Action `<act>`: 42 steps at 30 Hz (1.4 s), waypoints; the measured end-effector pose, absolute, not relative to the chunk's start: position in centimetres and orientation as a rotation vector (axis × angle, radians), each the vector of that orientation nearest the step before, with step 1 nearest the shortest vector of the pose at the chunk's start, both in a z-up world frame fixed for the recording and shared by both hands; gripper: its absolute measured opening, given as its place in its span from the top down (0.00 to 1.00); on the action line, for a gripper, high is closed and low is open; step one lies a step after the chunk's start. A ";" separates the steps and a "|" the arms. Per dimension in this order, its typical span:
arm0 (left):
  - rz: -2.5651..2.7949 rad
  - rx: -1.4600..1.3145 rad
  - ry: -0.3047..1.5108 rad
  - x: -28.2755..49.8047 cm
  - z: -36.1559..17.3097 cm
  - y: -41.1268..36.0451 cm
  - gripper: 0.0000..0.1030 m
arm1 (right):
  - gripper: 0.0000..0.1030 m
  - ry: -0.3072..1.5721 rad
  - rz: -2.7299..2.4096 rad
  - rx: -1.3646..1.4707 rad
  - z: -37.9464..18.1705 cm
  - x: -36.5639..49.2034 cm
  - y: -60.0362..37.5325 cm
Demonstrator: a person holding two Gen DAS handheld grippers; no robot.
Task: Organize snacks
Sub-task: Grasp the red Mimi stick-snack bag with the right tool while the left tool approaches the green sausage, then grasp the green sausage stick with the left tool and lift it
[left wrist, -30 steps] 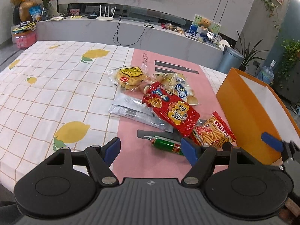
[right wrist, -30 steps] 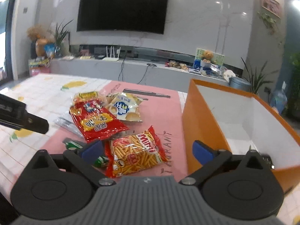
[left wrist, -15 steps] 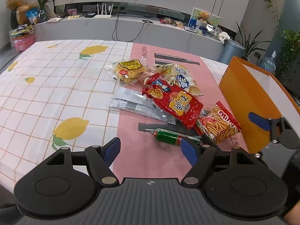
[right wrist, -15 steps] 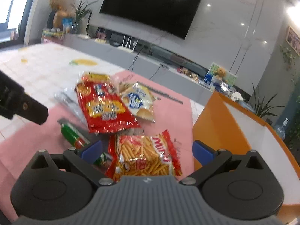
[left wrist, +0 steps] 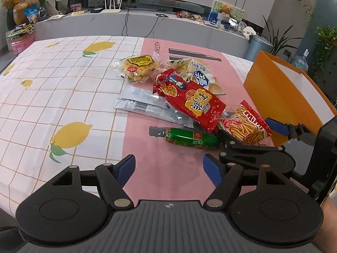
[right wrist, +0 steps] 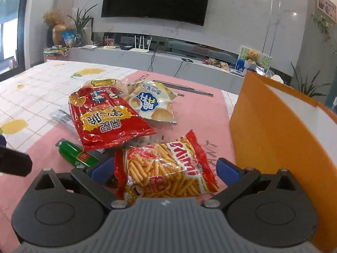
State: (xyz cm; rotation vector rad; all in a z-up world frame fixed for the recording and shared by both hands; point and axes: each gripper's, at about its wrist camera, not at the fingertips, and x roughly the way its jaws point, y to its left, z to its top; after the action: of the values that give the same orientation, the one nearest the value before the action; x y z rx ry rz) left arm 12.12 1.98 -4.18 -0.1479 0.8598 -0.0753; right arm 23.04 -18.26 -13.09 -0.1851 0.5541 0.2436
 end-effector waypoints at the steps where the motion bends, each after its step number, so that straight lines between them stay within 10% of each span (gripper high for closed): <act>1: -0.077 -0.145 0.862 12.1 -4.2 1.9 0.17 | 0.03 0.566 0.252 -0.162 -13.2 23.2 -18.4; 12: -0.074 -0.143 0.867 12.1 -4.3 2.1 0.17 | 0.43 0.623 0.297 -0.101 -13.0 23.3 -18.8; 42: -0.303 0.037 0.910 17.2 -4.6 1.6 0.17 | 0.45 0.790 0.222 -0.062 -9.3 18.2 -21.3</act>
State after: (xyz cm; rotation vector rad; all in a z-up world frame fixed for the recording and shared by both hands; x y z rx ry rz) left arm 17.19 1.65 -4.64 0.0368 0.9103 -0.3027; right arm 18.21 -21.33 -9.30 -0.0621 0.7895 0.2220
